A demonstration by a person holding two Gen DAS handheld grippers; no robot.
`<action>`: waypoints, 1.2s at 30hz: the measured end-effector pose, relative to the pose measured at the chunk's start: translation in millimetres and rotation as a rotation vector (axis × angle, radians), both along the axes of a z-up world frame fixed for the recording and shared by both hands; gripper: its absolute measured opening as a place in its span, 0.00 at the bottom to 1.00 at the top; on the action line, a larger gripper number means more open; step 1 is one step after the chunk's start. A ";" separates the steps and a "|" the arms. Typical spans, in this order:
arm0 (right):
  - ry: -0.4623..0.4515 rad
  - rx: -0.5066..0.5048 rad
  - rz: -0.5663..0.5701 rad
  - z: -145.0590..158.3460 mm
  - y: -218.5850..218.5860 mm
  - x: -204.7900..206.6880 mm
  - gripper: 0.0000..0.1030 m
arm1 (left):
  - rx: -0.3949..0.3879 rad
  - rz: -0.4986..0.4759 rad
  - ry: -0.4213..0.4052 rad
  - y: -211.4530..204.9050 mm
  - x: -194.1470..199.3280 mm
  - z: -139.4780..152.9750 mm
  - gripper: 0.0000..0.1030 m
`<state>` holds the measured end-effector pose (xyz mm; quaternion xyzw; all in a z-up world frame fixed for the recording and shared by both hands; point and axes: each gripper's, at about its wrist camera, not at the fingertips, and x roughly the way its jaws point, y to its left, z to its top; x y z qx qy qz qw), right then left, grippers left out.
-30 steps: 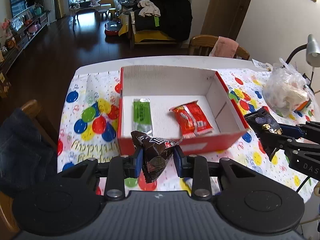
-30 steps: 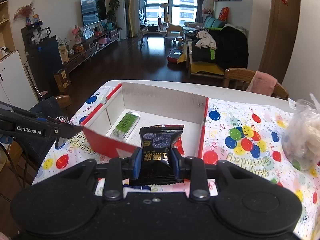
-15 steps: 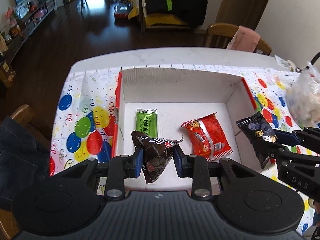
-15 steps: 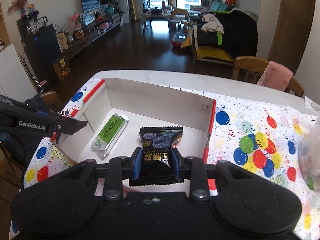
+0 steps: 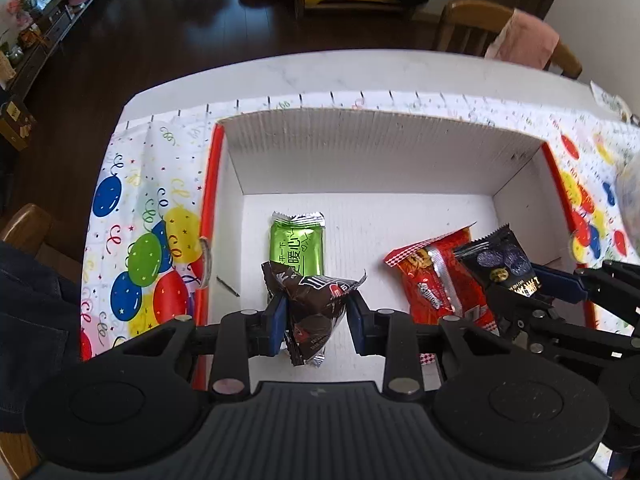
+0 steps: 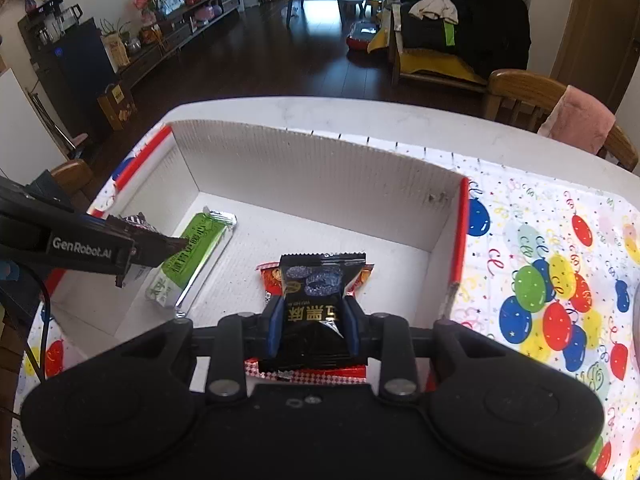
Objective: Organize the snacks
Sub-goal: 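Carry both packets into the red box and open both tools, then withdraw both tools from the box toward the remaining snacks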
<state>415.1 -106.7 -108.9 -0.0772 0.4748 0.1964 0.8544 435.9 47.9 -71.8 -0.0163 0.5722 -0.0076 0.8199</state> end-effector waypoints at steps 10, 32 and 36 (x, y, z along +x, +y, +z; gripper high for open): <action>0.038 -0.032 0.032 -16.7 9.4 8.3 0.29 | 0.024 -0.028 0.029 -5.4 13.8 -12.4 0.30; -0.028 0.027 0.015 18.2 -2.9 -25.8 0.44 | -0.009 -0.048 -0.101 -2.3 -28.9 21.4 0.31; -0.050 0.054 0.005 31.3 -5.8 -39.0 0.46 | -0.021 -0.059 -0.132 -2.2 -44.1 32.3 0.36</action>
